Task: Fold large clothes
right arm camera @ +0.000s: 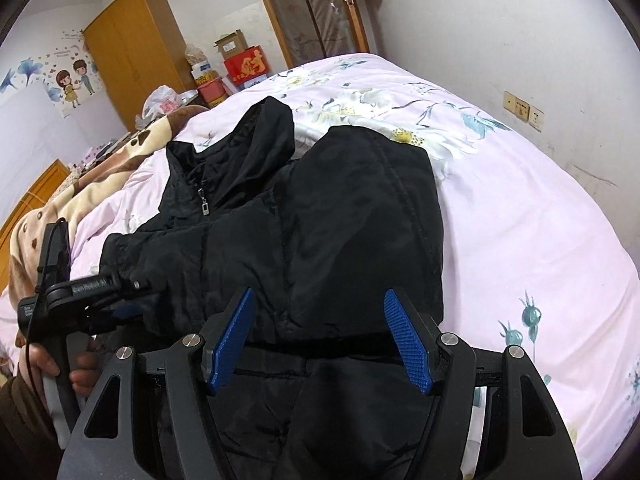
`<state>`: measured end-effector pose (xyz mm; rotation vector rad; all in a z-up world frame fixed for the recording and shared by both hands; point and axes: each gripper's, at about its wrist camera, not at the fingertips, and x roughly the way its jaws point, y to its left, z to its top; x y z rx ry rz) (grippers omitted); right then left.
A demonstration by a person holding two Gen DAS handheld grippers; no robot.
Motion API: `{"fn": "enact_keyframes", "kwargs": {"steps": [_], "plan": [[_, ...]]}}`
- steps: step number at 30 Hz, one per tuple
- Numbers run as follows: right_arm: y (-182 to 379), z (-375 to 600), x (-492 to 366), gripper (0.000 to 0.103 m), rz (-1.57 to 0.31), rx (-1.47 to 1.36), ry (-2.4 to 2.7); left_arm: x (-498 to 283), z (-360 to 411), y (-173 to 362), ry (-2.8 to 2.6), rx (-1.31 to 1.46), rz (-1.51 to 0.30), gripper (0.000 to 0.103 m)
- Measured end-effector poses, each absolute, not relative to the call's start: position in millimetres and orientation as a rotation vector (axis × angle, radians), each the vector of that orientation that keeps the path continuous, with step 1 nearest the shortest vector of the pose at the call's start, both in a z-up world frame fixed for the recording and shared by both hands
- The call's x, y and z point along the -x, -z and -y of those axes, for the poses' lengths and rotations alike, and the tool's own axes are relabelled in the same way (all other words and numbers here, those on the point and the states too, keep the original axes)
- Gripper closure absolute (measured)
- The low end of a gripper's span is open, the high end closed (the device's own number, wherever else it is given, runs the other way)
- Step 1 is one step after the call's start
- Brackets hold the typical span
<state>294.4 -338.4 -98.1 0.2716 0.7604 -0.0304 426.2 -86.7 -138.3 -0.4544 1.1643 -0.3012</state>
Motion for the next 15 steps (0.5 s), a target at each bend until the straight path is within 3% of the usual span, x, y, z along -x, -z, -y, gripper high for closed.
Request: {"fn": "enact_keyframes", "kwargs": {"steps": [3, 5, 15], "plan": [[97.1, 339.9, -294.8, 0.036, -0.755, -0.266, 0.050, -418.8, 91.4, 130.6, 0.307, 0.412, -1.151, 0.090], [96.3, 340.2, -296.9, 0.036, -0.760, -0.265, 0.065, -414.5, 91.1, 119.8, 0.322, 0.389, -1.110, 0.095], [77.9, 327.7, -305.6, 0.036, -0.725, -0.234, 0.065, -408.2, 32.3, 30.4, 0.311, 0.421, -0.838, 0.097]]}}
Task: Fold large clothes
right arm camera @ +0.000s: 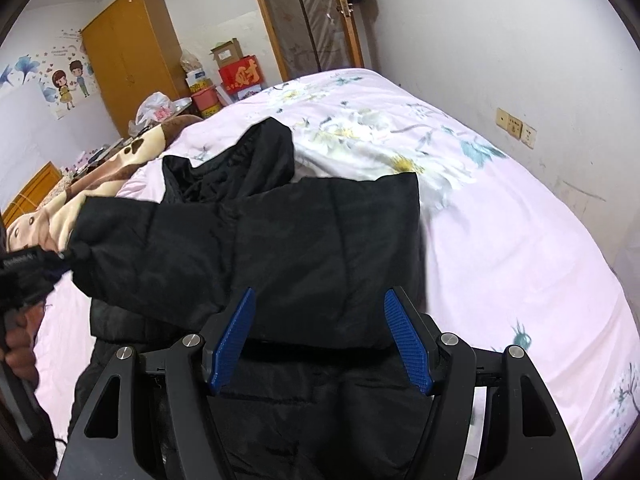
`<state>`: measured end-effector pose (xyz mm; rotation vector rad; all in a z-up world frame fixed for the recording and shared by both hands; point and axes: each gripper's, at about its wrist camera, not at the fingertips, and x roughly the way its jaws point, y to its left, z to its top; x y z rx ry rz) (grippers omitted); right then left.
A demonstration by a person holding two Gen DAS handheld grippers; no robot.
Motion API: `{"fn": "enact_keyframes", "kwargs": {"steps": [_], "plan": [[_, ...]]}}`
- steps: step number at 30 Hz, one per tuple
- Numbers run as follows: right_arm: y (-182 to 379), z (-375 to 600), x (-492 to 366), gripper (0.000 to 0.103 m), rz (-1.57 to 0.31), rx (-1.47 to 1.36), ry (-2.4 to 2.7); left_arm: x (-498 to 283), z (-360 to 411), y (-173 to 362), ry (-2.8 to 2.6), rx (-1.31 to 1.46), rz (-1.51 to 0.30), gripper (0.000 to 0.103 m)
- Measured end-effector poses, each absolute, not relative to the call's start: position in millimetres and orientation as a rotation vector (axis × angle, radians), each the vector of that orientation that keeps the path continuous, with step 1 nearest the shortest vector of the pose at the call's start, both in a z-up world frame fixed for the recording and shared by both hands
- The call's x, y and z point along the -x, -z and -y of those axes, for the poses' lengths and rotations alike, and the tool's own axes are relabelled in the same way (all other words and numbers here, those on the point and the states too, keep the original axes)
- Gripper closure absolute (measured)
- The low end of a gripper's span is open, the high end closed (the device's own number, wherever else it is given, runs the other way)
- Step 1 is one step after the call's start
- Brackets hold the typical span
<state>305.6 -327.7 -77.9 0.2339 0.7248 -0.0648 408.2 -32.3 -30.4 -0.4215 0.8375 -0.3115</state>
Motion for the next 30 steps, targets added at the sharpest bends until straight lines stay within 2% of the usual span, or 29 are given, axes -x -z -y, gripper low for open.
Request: {"fn": "enact_keyframes", "kwargs": {"steps": [4, 16, 21, 30], "plan": [[78.3, 311.2, -319.0, 0.036, -0.729, -0.205, 0.042, -409.6, 10.3, 39.7, 0.266, 0.419, -0.853, 0.097], [114.3, 275.7, -375.1, 0.036, -0.821, -0.093, 0.036, -418.0, -28.6, 126.2, 0.121, 0.435, -0.999, 0.096], [135.8, 269.0, -389.1, 0.036, -0.858, -0.007, 0.059, -421.2, -24.0, 141.4, 0.096, 0.372, -1.024, 0.089], [159.3, 268.1, -399.8, 0.034, -0.903, 0.036, 0.068, -428.7, -17.3, 159.0, 0.088, 0.326, -1.064, 0.088]]}}
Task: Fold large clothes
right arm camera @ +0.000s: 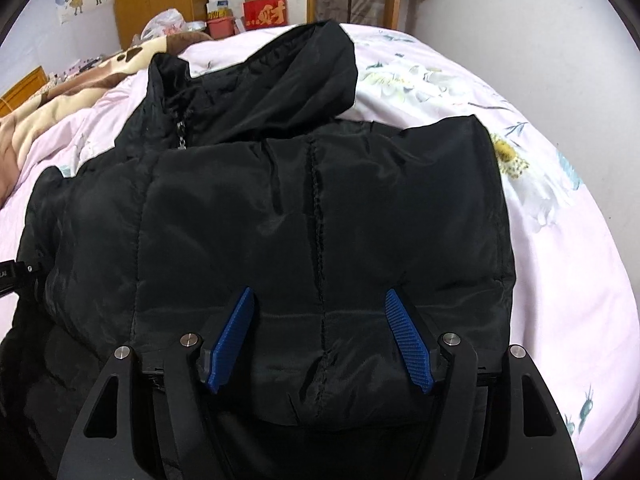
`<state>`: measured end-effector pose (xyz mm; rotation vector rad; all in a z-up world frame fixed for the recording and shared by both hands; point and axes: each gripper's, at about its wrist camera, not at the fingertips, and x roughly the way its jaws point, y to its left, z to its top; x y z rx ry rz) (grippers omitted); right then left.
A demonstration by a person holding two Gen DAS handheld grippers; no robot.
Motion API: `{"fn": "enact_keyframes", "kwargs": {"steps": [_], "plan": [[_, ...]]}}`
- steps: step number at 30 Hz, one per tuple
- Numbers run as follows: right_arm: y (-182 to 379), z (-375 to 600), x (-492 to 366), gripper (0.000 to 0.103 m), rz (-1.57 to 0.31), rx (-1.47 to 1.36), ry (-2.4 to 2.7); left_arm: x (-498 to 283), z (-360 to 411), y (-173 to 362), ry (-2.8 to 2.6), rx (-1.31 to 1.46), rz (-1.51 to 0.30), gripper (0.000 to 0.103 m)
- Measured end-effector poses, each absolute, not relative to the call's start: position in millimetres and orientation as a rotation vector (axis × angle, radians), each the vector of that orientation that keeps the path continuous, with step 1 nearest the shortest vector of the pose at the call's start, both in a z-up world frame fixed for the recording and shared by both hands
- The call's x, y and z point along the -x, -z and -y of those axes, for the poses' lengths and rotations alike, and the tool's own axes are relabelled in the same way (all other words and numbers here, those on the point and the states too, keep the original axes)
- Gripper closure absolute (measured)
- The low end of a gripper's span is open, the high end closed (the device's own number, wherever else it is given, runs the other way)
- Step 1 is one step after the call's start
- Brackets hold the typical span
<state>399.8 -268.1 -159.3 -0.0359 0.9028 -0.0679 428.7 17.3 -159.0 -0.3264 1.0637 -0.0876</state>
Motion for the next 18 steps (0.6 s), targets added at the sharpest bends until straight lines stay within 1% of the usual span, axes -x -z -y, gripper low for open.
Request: {"fn": "enact_keyframes", "kwargs": {"steps": [4, 5, 7, 9, 10, 11, 13, 15, 18], "plan": [[155.6, 269.7, -404.9, 0.034, -0.940, 0.027, 0.058, -440.2, -26.4, 157.0, 0.109, 0.388, -1.136, 0.087], [152.2, 271.1, -406.0, 0.034, -0.950, 0.017, 0.053, -442.5, -31.0, 154.1, 0.118, 0.410, -1.146, 0.084], [134.3, 276.5, -402.9, 0.034, -0.918, -0.026, 0.028, -445.8, -39.1, 141.4, 0.140, 0.414, -1.130, 0.073], [115.3, 280.6, -400.7, 0.034, -0.855, -0.058, -0.011, -448.2, -45.0, 123.0, 0.135, 0.380, -1.074, 0.047], [104.5, 283.2, -402.1, 0.034, -0.824, -0.072, -0.019, -451.2, -48.8, 112.6, 0.135, 0.371, -1.044, 0.043], [95.0, 286.3, -406.0, 0.034, -0.802, -0.089, -0.026, -455.9, -52.4, 102.7, 0.138, 0.370, -1.017, 0.041], [82.1, 292.0, -417.0, 0.034, -0.777, -0.130, -0.047, -468.2, -57.1, 90.5, 0.150, 0.378, -1.002, 0.040], [70.1, 300.6, -434.4, 0.034, -0.761, -0.161, -0.035, -489.2, -59.4, 79.5, 0.164, 0.383, -1.006, 0.035], [57.7, 317.6, -467.1, 0.034, -0.751, -0.205, -0.012, -522.1, -59.3, 62.7, 0.161, 0.349, -0.979, 0.033]]}}
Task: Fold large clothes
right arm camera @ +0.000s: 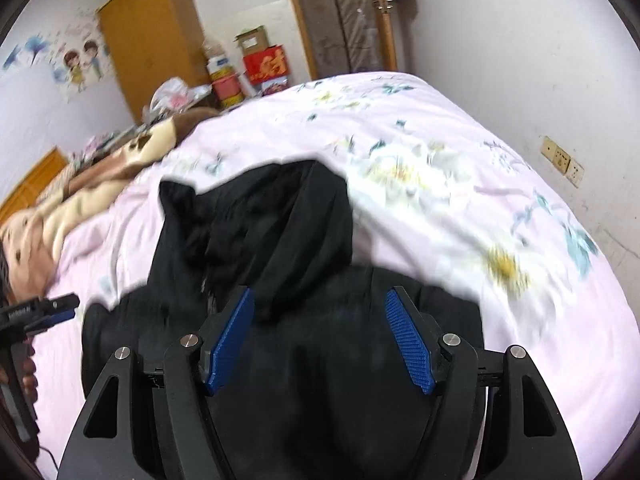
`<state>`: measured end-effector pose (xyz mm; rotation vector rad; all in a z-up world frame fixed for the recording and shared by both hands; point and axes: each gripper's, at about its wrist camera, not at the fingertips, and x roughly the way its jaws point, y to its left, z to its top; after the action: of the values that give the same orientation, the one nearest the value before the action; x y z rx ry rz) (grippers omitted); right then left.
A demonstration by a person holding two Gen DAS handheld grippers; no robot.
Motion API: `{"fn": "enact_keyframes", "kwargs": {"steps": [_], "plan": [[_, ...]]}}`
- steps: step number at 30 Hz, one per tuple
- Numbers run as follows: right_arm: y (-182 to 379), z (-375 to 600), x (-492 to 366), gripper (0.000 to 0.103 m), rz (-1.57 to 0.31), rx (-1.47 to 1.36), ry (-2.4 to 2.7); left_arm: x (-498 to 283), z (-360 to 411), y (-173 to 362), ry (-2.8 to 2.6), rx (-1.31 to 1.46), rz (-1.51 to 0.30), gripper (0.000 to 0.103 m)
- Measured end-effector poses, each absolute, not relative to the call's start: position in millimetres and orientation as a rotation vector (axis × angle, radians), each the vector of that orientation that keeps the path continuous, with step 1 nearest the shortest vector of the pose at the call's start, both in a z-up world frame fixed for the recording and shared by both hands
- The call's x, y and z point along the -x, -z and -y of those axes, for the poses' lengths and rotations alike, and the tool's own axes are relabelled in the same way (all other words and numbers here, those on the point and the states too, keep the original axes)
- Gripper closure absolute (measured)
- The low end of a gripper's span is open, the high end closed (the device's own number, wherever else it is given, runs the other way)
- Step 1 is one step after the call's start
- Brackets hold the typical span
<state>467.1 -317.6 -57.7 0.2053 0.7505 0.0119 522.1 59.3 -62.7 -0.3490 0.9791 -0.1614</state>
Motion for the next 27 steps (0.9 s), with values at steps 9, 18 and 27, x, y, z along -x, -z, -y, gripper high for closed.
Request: {"fn": "enact_keyframes", "kwargs": {"steps": [9, 18, 27], "plan": [[52.6, 369.2, -563.2, 0.034, -0.811, -0.446, 0.044, -628.1, -44.6, 40.3, 0.209, 0.434, -0.934, 0.018], [93.6, 368.5, -619.9, 0.034, -0.951, -0.581, 0.002, -695.2, -6.7, 91.8, 0.161, 0.419, -1.061, 0.018], [123.7, 341.5, -621.9, 0.081, -1.062, -0.468, -0.026, -694.3, 3.7, 121.8, 0.133, 0.482, -1.161, 0.100]]}}
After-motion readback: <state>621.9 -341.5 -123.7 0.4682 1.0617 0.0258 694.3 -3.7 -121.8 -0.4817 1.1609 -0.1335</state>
